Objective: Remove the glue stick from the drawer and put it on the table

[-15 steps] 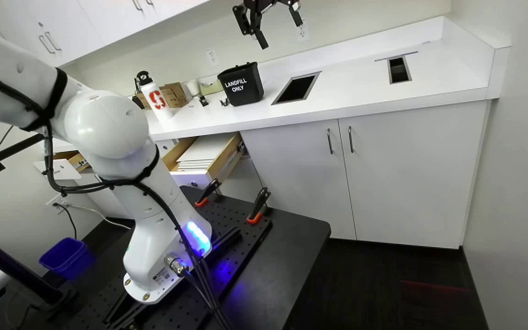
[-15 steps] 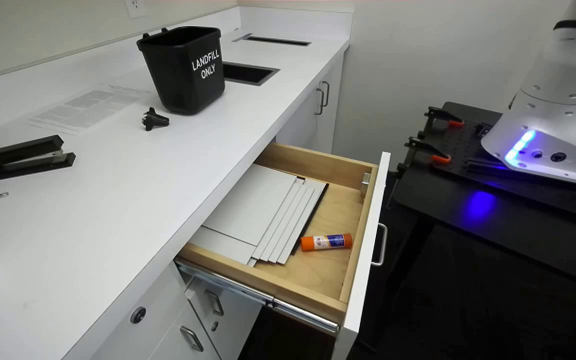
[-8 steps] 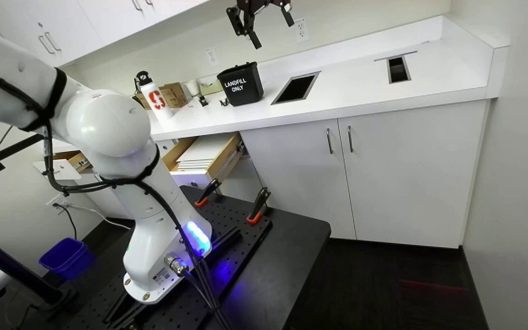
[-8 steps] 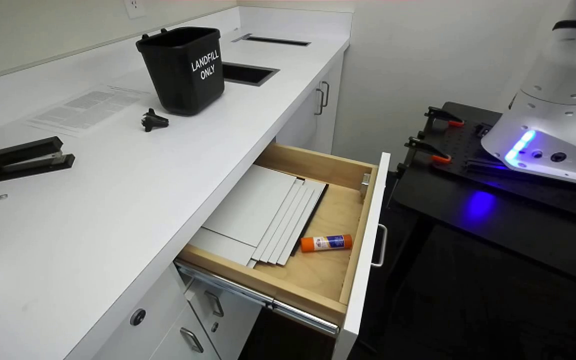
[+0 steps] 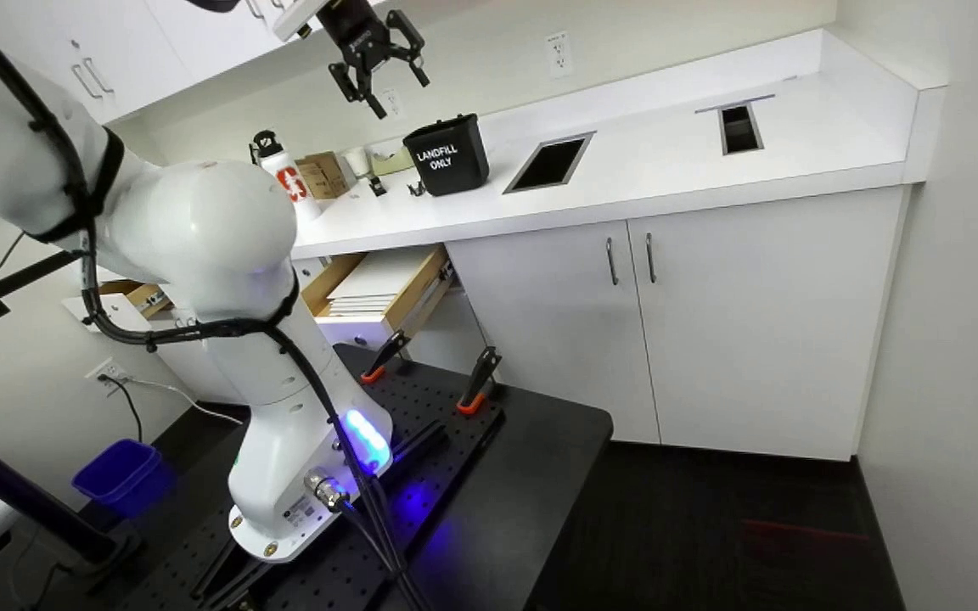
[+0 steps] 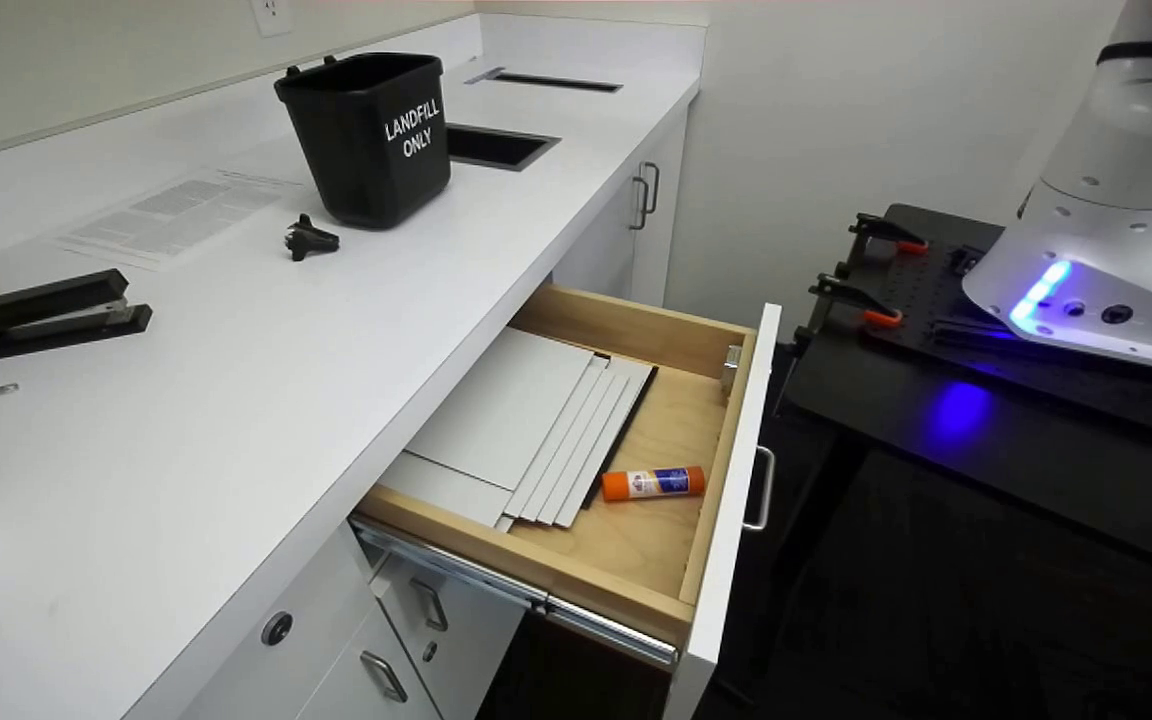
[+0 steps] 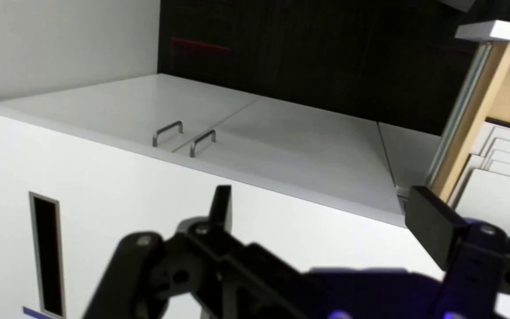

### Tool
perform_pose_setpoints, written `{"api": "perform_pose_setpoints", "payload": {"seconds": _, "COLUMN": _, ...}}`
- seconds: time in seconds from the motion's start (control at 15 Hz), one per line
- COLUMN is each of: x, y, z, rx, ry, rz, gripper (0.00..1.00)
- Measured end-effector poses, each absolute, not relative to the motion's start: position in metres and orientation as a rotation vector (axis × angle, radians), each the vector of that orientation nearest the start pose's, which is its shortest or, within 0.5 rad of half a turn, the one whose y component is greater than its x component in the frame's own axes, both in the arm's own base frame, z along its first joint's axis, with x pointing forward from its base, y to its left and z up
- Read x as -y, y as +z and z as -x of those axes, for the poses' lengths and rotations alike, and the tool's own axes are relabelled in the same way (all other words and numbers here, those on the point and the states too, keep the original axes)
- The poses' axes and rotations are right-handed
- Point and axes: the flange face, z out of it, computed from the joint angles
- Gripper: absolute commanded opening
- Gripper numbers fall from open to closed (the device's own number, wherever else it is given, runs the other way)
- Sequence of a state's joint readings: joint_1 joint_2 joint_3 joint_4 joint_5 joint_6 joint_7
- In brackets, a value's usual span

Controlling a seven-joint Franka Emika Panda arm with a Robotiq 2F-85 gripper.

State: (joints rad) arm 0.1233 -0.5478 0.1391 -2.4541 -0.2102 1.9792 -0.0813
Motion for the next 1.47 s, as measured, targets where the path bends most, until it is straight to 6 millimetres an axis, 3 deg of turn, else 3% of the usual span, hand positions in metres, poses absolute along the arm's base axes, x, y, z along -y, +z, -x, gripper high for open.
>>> {"api": "perform_pose_setpoints", "payload": {"seconds": 0.13, "x": -0.138, "y": 0.489, "z": -0.38, "rx": 0.748, "ry": -0.177, "rz": 3.309, "gripper": 1.0}}
{"api": "perform_pose_setpoints", "payload": {"seconds": 0.27, "x": -0.17, "y": 0.484, "z": -0.377, "rx": 0.832, "ry": -0.174, "rz": 3.292, "gripper": 1.0}}
{"api": "perform_pose_setpoints", "payload": {"seconds": 0.4, "x": -0.179, "y": 0.484, "z": -0.376, "rx": 0.878, "ry": -0.18, "rz": 3.295, "gripper": 1.0}}
{"api": "perform_pose_setpoints", "payload": {"seconds": 0.8, "x": -0.177, "y": 0.486, "z": -0.378, "rx": 0.87, "ry": -0.19, "rz": 3.29, "gripper": 1.0}}
{"api": "perform_pose_setpoints", "payload": {"seconds": 0.93, "x": -0.185, "y": 0.484, "z": -0.381, "rx": 0.868, "ry": -0.267, "rz": 3.248, "gripper": 1.0}}
{"api": "perform_pose_setpoints", "payload": {"seconds": 1.13, "x": -0.212, "y": 0.469, "z": -0.386, "rx": 0.843, "ry": -0.394, "rz": 3.142, "gripper": 1.0}}
{"api": "perform_pose_setpoints", "payload": {"seconds": 1.47, "x": -0.272, "y": 0.423, "z": -0.392, "rx": 0.796, "ry": -0.601, "rz": 2.965, "gripper": 1.0}}
